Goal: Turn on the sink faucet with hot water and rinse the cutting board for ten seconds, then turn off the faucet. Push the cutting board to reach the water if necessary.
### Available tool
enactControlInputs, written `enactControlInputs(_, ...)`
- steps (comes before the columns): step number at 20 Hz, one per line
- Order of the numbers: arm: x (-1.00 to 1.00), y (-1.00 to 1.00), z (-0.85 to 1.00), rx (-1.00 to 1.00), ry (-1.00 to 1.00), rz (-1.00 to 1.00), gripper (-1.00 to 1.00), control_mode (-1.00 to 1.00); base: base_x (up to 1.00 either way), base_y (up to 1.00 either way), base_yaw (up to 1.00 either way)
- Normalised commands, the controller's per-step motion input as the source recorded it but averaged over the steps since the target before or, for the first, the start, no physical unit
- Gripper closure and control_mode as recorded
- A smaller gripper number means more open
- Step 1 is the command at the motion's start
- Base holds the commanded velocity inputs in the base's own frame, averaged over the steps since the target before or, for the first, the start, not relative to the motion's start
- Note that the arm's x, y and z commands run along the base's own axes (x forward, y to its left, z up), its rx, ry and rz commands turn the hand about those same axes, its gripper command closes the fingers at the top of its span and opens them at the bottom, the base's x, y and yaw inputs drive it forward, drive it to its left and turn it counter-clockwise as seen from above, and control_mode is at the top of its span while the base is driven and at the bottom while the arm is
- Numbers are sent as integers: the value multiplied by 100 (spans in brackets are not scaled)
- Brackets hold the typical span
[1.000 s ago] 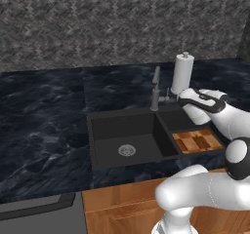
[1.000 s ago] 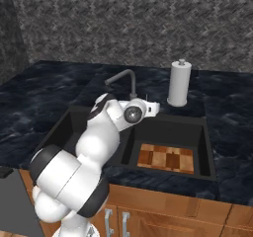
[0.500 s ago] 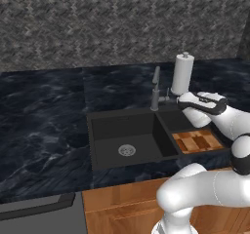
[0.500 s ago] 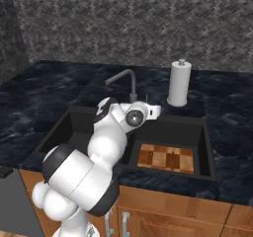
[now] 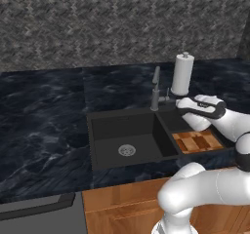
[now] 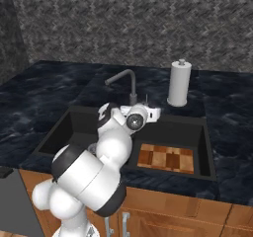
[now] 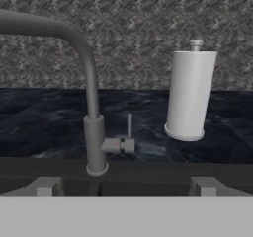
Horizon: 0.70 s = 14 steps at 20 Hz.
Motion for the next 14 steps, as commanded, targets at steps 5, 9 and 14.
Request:
enactControlInputs(5, 5, 0, -1, 0, 0, 0, -100, -100, 0, 0, 0)
enactControlInputs(9, 9, 0, -3, 0, 0, 0, -100, -100, 0, 0, 0)
enactControlInputs(14, 19, 0, 0, 0, 0, 0, -100, -100, 0, 0, 0)
